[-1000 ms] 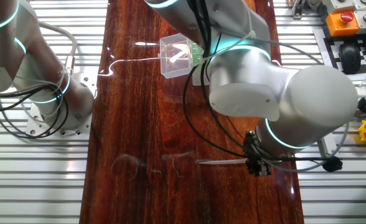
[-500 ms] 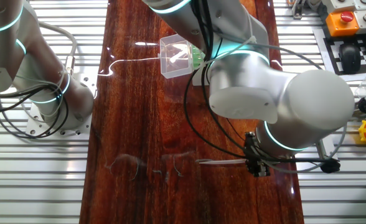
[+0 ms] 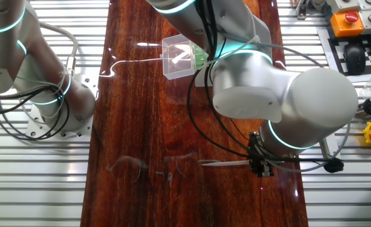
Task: Insert a large pipette tip into the holder for large pipette tips
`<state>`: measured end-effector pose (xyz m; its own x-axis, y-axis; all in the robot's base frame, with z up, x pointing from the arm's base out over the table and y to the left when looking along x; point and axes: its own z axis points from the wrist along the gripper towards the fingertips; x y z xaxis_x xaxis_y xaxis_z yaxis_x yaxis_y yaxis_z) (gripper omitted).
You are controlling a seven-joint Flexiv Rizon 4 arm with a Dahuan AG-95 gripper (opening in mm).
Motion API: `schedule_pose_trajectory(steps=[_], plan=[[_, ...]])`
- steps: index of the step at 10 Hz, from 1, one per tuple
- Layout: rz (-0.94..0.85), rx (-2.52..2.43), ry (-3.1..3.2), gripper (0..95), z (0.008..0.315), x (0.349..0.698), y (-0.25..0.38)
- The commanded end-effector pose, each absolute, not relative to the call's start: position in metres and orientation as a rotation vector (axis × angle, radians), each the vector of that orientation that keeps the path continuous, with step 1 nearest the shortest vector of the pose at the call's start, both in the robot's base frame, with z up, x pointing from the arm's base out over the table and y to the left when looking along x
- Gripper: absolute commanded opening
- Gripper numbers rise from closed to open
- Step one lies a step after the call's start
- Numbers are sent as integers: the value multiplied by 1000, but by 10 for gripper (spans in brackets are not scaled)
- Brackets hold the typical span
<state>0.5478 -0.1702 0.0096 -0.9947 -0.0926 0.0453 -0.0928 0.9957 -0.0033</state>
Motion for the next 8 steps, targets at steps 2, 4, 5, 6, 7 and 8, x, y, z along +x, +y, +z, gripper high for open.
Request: schedule_pose_trajectory(steps=[2,4,5,6,7,8], plan=[[4,131,-3091,0,13,551,-170],[-6,123,-3088,0,20,554,-170],[-7,124,-3084,0,24,556,-170],[-9,126,-3066,0,38,562,-168],[-18,138,-3058,0,52,568,-166],[-29,147,-3048,0,65,573,-163]])
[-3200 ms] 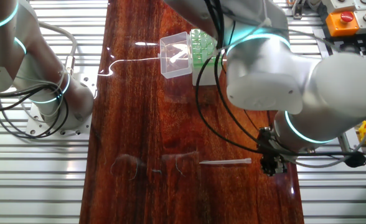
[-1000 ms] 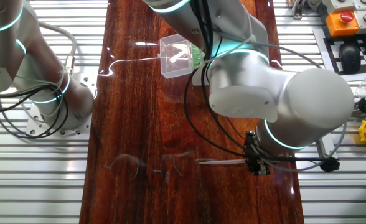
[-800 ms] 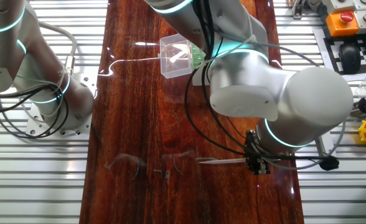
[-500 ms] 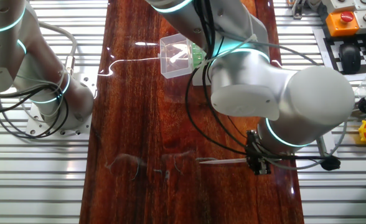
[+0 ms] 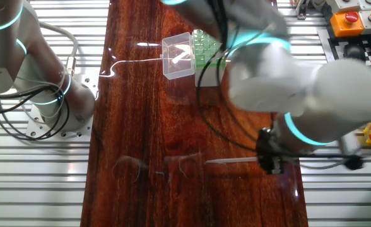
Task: Insert a large pipette tip into the holder for large pipette tips
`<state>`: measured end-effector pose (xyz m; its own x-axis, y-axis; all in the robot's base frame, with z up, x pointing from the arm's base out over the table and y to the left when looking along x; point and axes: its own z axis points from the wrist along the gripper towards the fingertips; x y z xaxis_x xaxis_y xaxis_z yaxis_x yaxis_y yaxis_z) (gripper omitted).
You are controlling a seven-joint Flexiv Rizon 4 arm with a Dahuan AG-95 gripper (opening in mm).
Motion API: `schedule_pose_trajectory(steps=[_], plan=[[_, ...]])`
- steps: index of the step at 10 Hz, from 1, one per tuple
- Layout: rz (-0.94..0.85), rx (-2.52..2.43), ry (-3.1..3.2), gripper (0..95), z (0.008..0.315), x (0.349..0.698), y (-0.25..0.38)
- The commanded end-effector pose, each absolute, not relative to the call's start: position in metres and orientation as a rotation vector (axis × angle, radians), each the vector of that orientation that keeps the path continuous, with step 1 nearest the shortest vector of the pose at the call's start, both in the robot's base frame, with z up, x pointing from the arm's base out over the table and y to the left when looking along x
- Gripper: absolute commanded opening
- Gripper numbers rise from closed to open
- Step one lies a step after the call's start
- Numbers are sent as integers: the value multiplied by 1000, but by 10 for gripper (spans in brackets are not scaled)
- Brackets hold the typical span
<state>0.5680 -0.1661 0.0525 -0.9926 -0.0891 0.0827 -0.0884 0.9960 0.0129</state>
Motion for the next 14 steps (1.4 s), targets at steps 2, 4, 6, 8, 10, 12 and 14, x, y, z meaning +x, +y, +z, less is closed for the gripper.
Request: schedule_pose_trajectory(steps=[2,4,6,8,10,12,14], plan=[[-35,161,-3032,0,93,589,-153],[-62,148,-3036,0,111,608,-140],[-71,114,-3023,0,113,610,-139],[-43,116,-3005,0,113,610,-139],[-45,135,-3007,0,113,610,-139],[-47,141,-3007,0,113,610,-139],[-50,134,-3008,0,113,610,-139]])
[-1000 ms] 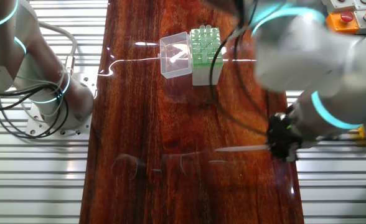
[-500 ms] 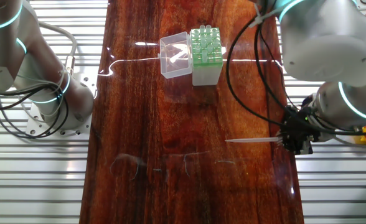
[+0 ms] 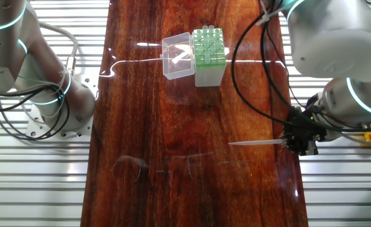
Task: Insert a large pipette tip into the holder for large pipette tips
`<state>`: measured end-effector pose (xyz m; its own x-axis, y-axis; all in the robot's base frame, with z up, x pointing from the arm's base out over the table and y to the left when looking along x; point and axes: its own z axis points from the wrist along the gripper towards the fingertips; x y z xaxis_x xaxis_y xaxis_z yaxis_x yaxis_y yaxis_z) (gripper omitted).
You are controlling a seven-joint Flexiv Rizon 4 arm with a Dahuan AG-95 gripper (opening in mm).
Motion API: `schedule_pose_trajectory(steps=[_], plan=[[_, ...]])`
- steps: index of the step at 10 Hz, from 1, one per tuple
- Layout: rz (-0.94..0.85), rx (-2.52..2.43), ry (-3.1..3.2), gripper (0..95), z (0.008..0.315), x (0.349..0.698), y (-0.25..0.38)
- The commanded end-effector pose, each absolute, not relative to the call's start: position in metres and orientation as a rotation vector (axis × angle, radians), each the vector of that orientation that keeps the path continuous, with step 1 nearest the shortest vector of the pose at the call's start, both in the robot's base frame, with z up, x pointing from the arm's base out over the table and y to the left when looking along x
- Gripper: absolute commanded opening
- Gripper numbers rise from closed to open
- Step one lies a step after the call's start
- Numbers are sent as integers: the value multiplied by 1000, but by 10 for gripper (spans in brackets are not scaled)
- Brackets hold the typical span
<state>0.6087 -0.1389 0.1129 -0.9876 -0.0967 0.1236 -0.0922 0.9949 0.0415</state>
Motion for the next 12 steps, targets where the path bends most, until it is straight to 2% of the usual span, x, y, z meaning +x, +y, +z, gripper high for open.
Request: schedule_pose_trajectory(steps=[1,12], plan=[[-50,128,-3010,0,113,610,-139],[-48,132,-3014,0,113,610,-139]])
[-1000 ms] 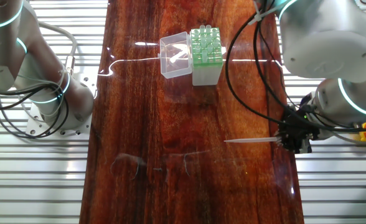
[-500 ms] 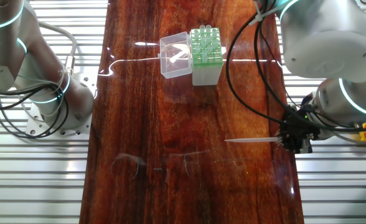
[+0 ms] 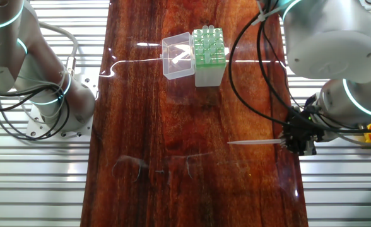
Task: Insert a large pipette tip into the holder for large pipette tips
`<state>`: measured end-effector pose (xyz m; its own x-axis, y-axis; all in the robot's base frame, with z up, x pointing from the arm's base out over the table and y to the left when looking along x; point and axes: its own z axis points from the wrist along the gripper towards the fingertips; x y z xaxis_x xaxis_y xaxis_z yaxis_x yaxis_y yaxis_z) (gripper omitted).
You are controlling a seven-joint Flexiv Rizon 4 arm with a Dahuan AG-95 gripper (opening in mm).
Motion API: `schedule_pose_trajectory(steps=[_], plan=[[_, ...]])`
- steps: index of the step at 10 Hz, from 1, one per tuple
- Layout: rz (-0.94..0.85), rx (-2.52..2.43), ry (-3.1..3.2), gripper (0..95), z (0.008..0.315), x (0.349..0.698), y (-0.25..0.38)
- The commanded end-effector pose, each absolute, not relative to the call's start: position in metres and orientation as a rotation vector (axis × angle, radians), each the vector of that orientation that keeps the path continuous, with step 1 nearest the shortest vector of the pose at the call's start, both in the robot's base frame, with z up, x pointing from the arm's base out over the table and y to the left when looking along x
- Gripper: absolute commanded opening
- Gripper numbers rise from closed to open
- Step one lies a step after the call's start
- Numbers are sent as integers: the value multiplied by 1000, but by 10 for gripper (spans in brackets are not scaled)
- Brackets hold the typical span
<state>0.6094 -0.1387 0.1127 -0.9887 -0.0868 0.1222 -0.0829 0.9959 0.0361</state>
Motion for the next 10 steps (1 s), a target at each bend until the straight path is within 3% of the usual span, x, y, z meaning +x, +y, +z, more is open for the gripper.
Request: schedule_pose_trajectory(steps=[1,5,10], plan=[[-47,132,-3014,0,113,610,-139],[-48,132,-3017,0,111,610,-145],[-65,100,-3020,0,108,572,-149]])
